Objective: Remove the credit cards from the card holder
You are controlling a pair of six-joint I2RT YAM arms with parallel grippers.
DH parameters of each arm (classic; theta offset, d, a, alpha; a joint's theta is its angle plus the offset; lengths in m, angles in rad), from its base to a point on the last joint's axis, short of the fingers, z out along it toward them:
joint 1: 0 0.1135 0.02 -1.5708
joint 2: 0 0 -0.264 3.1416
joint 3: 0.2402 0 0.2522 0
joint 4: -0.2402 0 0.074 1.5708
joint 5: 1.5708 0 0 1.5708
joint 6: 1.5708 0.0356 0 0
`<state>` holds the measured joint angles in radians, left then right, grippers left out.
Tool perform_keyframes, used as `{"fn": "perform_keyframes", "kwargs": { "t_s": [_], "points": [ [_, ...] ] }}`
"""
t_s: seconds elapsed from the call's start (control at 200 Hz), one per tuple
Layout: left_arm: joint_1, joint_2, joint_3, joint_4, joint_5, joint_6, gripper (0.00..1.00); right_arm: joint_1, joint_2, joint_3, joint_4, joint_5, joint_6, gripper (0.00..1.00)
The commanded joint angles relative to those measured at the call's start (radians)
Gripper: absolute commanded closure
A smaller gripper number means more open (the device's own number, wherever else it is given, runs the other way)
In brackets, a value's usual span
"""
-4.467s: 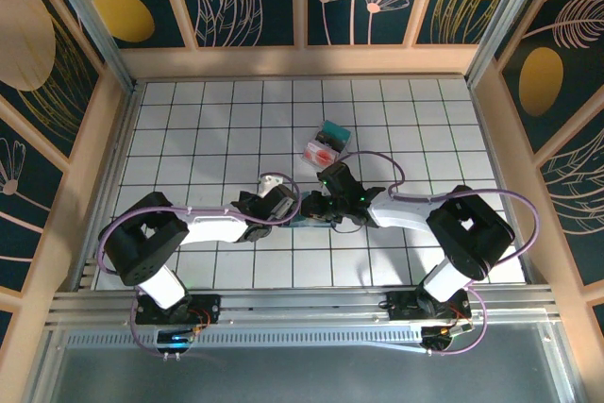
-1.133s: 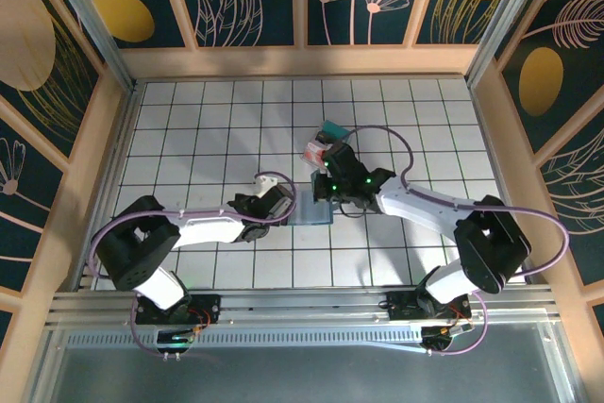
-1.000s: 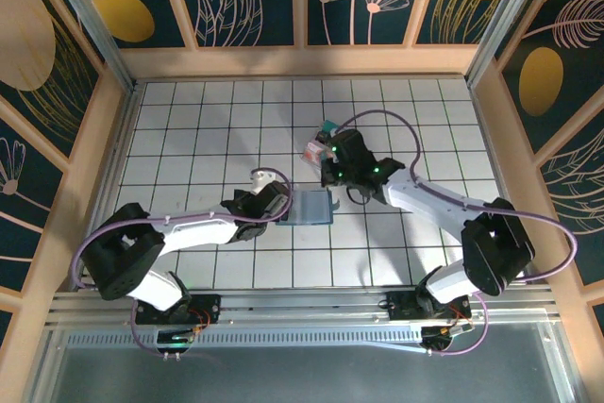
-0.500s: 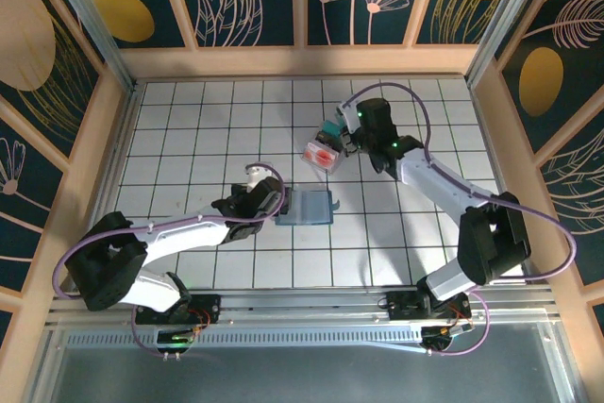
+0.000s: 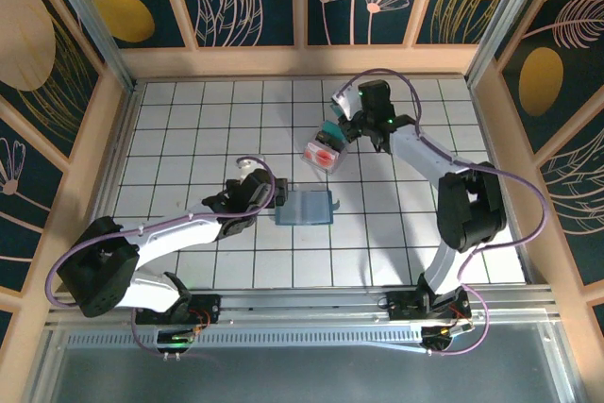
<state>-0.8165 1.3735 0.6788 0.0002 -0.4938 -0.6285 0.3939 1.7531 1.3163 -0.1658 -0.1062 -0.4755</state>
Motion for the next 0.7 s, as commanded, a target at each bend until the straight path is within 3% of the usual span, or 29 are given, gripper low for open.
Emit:
{"fn": "perform_keyframes", "kwargs": {
  "t_s": [0.0, 0.325, 0.691],
  "points": [
    [0.012, -0.009, -0.012, 0.018, 0.020, 0.012, 0.01, -0.009, 0.050, 0.066, -0.063, -0.046, -0.072, 1.00],
    [0.024, -0.002, -0.019, 0.024, 0.018, 0.016, 0.01, -0.018, 0.158, 0.171, -0.176, -0.048, -0.137, 1.00],
    [0.037, 0.012, -0.002, 0.023, 0.030, 0.041, 0.01, -0.030, 0.174, 0.188, -0.209, -0.079, -0.143, 1.00]
  ]
}}
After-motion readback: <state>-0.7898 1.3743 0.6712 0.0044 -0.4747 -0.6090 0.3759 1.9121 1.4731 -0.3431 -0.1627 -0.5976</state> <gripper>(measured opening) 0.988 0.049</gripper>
